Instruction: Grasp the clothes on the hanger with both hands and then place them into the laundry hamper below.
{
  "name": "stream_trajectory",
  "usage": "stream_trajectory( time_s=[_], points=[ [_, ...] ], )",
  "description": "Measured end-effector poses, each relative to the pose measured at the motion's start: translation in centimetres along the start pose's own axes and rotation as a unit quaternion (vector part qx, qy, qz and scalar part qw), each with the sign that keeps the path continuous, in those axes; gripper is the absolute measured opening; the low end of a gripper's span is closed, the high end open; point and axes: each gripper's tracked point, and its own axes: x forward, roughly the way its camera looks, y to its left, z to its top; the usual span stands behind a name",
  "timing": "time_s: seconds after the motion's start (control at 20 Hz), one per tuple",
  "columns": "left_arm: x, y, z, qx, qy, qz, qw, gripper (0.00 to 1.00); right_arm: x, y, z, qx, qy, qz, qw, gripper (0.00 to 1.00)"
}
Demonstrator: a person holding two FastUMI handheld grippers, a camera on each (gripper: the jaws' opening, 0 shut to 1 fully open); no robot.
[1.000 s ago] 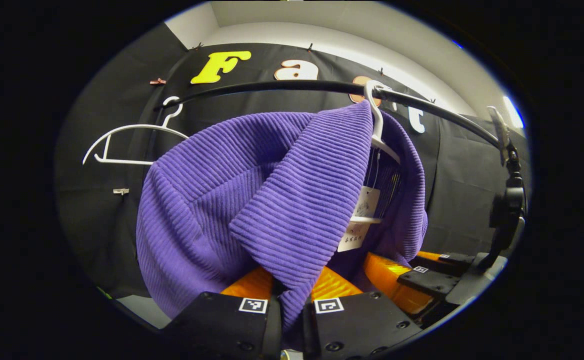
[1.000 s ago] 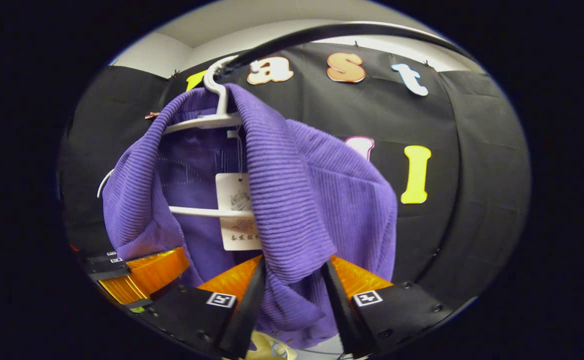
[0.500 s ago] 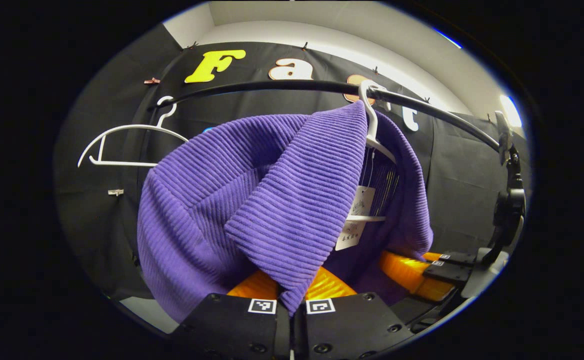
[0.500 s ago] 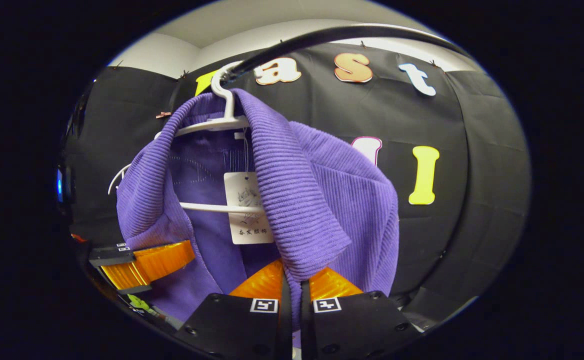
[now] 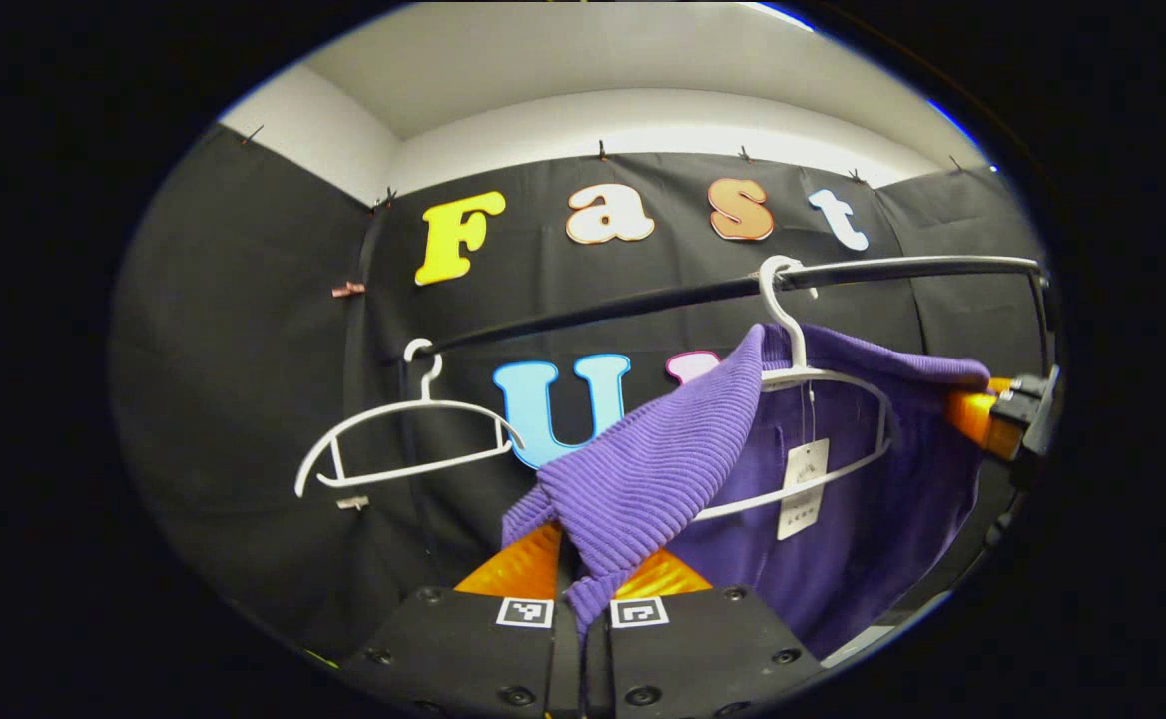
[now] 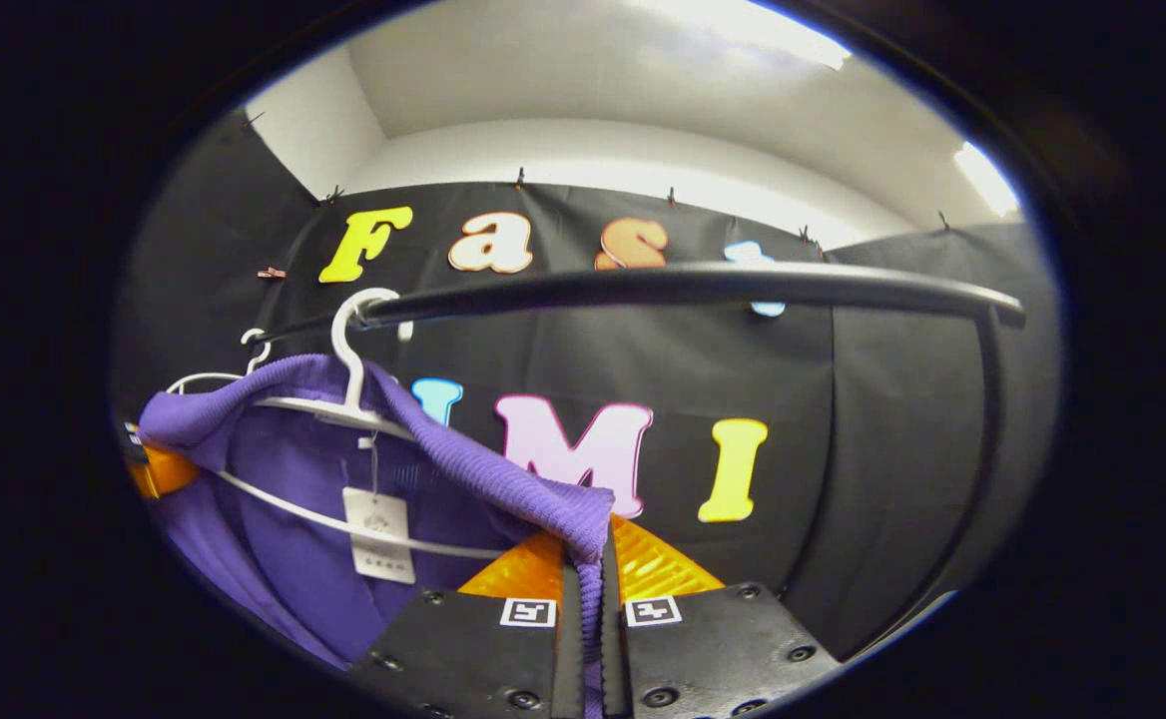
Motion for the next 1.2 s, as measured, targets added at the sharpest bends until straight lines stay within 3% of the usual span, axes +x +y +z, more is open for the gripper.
stream_trajectory(
  time_s=[0.1, 0.2, 0.45, 0.65, 0.75, 0.85, 1.0, 1.2],
  points=[
    [0.0, 2.3, 1.9, 0.005, -0.022, 0.022, 1.000, 0.05, 0.9, -0.9, 1.7, -0.002, -0.026, -0.013, 1.000, 0.06],
    [0.9, 3.4, 3.6, 0.018, -0.039, 0.030, 0.999, 0.05, 1.9, -1.1, 2.9, 0.000, -0.046, -0.019, 0.999, 0.11],
    [4.4, 4.7, 5.1, 0.101, -0.046, -0.004, 0.994, 0.05, 4.6, -1.4, 5.3, -0.066, -0.117, -0.026, 0.991, 0.11],
    [8.6, 4.9, 0.7, 0.015, 0.027, -0.084, 0.996, 0.07, 6.3, -0.9, 2.1, -0.048, -0.089, -0.009, 0.995, 0.10],
    [10.1, 4.5, -1.5, 0.029, 0.052, -0.103, 0.993, 0.07, 7.1, -0.4, -0.2, -0.064, -0.069, 0.001, 0.996, 0.10],
    [10.7, 3.1, -3.5, 0.015, 0.072, -0.138, 0.988, 0.07, 8.0, -1.2, -2.3, -0.063, -0.045, 0.001, 0.997, 0.11],
    [10.4, 1.4, -4.5, -0.047, 0.083, -0.177, 0.980, 0.07, 8.9, -2.2, -4.6, -0.003, -0.008, 0.002, 1.000, 0.11],
    [9.9, -0.3, -7.4, -0.065, 0.124, -0.236, 0.962, 0.07, 10.7, -2.1, -5.0, -0.005, -0.014, 0.001, 1.000, 0.11]
  ],
)
